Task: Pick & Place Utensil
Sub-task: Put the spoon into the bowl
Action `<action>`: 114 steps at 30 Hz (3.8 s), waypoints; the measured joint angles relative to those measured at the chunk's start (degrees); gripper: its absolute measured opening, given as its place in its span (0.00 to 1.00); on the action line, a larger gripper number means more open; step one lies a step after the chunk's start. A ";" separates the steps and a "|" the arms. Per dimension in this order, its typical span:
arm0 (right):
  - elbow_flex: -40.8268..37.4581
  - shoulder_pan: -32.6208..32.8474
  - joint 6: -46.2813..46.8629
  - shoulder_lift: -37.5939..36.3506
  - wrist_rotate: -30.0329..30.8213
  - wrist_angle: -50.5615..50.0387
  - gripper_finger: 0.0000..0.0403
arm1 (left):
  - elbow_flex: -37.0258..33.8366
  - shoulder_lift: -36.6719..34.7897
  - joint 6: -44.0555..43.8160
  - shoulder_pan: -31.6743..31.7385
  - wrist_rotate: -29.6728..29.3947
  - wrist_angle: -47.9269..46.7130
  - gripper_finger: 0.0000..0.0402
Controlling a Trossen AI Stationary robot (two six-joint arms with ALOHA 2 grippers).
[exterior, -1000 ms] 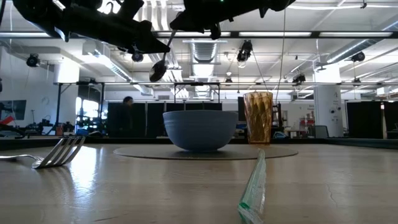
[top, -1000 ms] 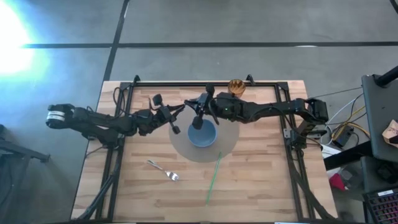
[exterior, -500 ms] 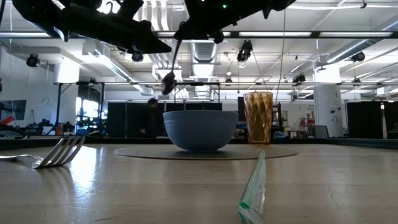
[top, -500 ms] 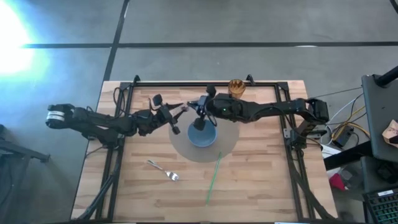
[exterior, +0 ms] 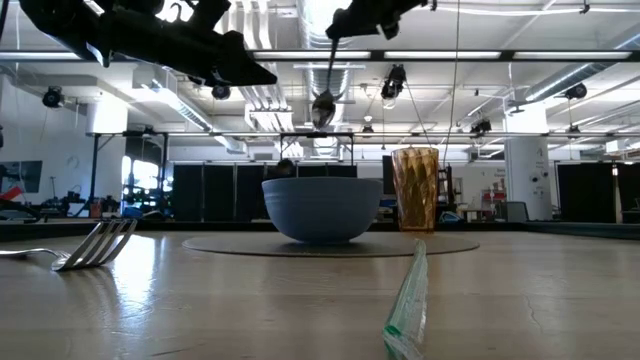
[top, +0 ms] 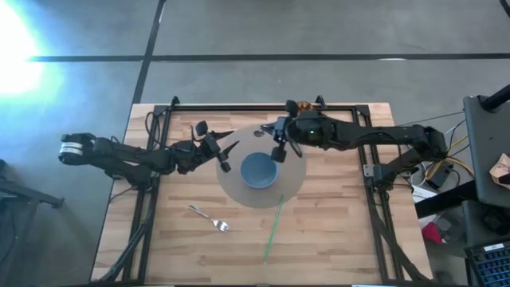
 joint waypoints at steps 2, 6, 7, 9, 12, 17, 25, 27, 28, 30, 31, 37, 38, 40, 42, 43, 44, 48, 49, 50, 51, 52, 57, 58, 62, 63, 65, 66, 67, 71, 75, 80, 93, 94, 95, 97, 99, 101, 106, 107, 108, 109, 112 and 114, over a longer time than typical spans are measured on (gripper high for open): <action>-0.71 0.04 -0.47 -2.07 -0.03 -1.39 0.02 | 0.00 0.00 -0.05 0.00 0.00 -0.04 0.43; -2.22 0.04 0.14 -6.74 -0.20 -4.54 0.02 | 0.00 0.00 -0.09 0.02 0.00 -0.04 0.43; -2.92 0.04 0.77 -8.00 -0.22 -5.25 0.02 | 0.00 0.00 -0.09 0.02 0.00 -0.04 0.43; -4.69 0.04 2.50 -10.53 -0.25 -5.70 0.02 | 0.00 0.00 -0.11 0.02 -0.02 -0.13 0.43; -8.50 0.04 5.95 -14.42 -0.29 -5.43 0.02 | 0.00 0.00 -0.13 0.02 -0.02 -0.37 0.43; -17.47 0.04 13.39 -20.46 -0.40 0.83 0.02 | 0.00 0.00 -0.13 0.02 -0.02 -0.35 0.43; -32.49 0.04 23.86 -26.02 -0.35 19.53 0.02 | 0.00 0.00 -0.14 0.02 -0.02 -0.28 0.43; -35.65 0.04 26.12 -26.32 -0.35 24.45 0.02 | 0.00 0.00 -0.14 0.02 -0.02 -0.28 0.43; -37.09 0.04 27.13 -26.36 -0.34 26.96 0.02 | 0.00 0.00 -0.13 0.02 -0.02 -0.26 0.43; -40.00 0.04 29.14 -25.94 -0.27 32.38 0.02 | 0.00 0.00 -0.14 0.02 -0.02 -0.26 0.43; -41.37 0.04 30.06 -25.63 -0.25 34.98 0.02 | 0.00 0.00 -0.15 0.02 -0.02 -0.24 0.43; -46.83 0.04 35.76 -22.98 -0.12 45.58 0.02 | 0.02 0.00 -0.14 0.02 -0.03 -0.22 0.43; -47.35 0.04 36.51 -22.26 -0.08 46.88 0.02 | 0.02 0.00 -0.13 0.02 -0.04 -0.22 0.43; -48.02 0.04 38.20 -20.58 -0.03 48.63 0.02 | 0.04 0.00 -0.03 0.02 -0.04 -0.22 0.43; -48.14 0.03 39.20 -18.59 -0.03 49.85 0.02 | 0.04 0.00 0.07 0.02 -0.03 -0.22 0.43; -48.14 0.04 39.40 -17.59 -0.03 50.30 0.02 | 0.05 0.00 0.10 0.02 -0.03 -0.22 0.43; -48.13 0.04 39.65 -16.52 -0.03 50.71 0.02 | 0.07 0.00 0.13 0.02 -0.04 -0.22 0.43; -48.12 0.04 41.65 -12.31 -0.05 52.97 0.02 | 0.07 0.00 0.17 0.03 -0.04 -0.22 0.43; -48.12 0.04 42.19 -11.42 -0.05 53.47 0.02 | 0.07 0.00 0.17 0.04 -0.04 -0.22 0.43; -48.12 0.04 42.57 -10.47 -0.05 53.79 0.02 | 0.07 0.00 0.17 0.03 -0.03 -0.22 0.43; -48.12 0.04 42.97 -9.60 -0.06 54.02 0.02 | 0.07 0.00 0.19 0.04 -0.03 -0.22 0.43; -48.12 0.04 43.71 -8.74 -0.07 54.27 0.02 | 0.07 0.00 0.20 0.04 -0.04 -0.23 0.43; -48.12 0.04 47.66 -5.01 -0.30 55.64 0.02 | 0.07 0.00 0.22 0.04 -0.04 -0.24 0.43; -48.12 0.04 48.71 -4.26 -0.43 55.74 0.02 | 0.07 0.00 0.22 0.04 -0.04 -0.24 0.43; -48.12 0.07 51.13 -1.58 -0.66 55.98 0.02 | 0.07 0.00 0.24 0.04 -0.04 -0.24 0.43; -48.12 0.07 51.77 -0.92 -0.66 55.98 0.02 | 0.07 0.00 0.24 0.04 -0.02 -0.24 0.43; -48.12 0.07 52.62 0.18 -0.66 56.00 0.02 | 0.07 0.00 0.24 0.04 -0.02 -0.26 0.43; -48.12 0.07 52.81 0.60 -0.66 56.07 0.02 | 0.07 0.00 0.24 0.04 -0.04 -0.24 0.43; -48.12 0.07 52.89 0.97 -0.64 56.19 0.02 | 0.07 0.00 0.24 0.04 -0.04 -0.24 0.43; -48.12 0.07 53.01 1.99 -0.22 56.37 0.02 | 0.07 0.01 0.26 0.04 -0.04 -0.26 0.43; -48.12 0.04 52.61 2.73 0.02 56.41 0.02 | 0.07 0.01 0.24 0.04 -0.04 -0.26 0.43; -48.12 0.04 49.85 2.88 0.09 55.98 0.02 | 0.07 0.01 0.24 0.04 -0.04 -0.26 0.43; -48.12 0.04 41.99 2.84 0.16 54.80 0.02 | 0.07 0.02 0.13 0.04 -0.04 -0.26 0.43; -48.12 0.04 42.01 2.80 0.21 54.35 0.02 | 0.07 0.02 0.13 0.04 -0.04 -0.25 0.43; -48.12 0.04 42.01 2.73 0.27 53.85 0.02 | 0.07 0.02 0.13 0.04 -0.04 -0.26 0.43; -48.06 0.04 42.02 2.69 0.42 53.34 0.02 | 0.07 0.02 0.13 0.04 -0.04 -0.26 0.43; -48.05 0.04 42.01 2.68 0.43 53.18 0.02 | 0.07 0.02 0.11 0.04 -0.04 -0.26 0.43; -48.05 0.04 42.01 2.68 0.43 53.12 0.02 | 0.07 0.02 0.11 0.04 -0.04 -0.26 0.43; -48.11 0.02 41.91 2.72 0.45 52.35 0.05 | 0.07 0.02 0.09 0.04 -0.03 -0.26 0.43; -48.13 0.03 41.77 2.73 0.43 52.18 0.06 | 0.07 0.02 0.09 0.04 -0.04 -0.26 0.43; -48.14 0.04 41.73 2.75 0.41 52.04 0.07 | 0.07 0.02 0.09 0.04 -0.03 -0.24 0.43; -48.14 0.04 41.74 2.75 0.39 52.03 0.07 | 0.07 0.02 0.08 0.04 -0.04 -0.25 0.43; -48.14 0.04 42.10 2.75 0.39 52.09 0.09 | 0.07 0.02 0.07 0.03 -0.04 -0.24 0.43; -48.14 0.04 42.16 2.75 0.39 52.09 0.10 | 0.07 0.02 0.07 0.04 -0.03 -0.25 0.43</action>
